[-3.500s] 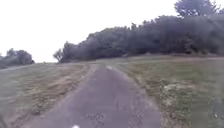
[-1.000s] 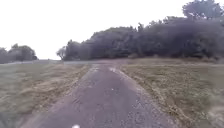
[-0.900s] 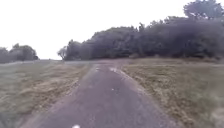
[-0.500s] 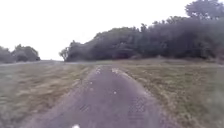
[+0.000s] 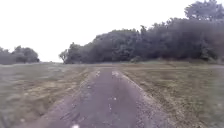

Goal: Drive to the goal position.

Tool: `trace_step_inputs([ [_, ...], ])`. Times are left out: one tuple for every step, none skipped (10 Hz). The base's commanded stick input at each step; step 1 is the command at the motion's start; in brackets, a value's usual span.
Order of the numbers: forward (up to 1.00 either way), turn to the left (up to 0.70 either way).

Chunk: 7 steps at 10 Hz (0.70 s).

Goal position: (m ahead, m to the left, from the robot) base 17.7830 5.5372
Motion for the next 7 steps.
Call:
trace_step_inputs([
  [0.45, 0.0],
  [0.45, 0.0],
  [0.45, 0.0],
  [0.45, 0.0],
  [0.45, 0.0],
  [0.45, 0.0],
  [0.45, 0.0],
])
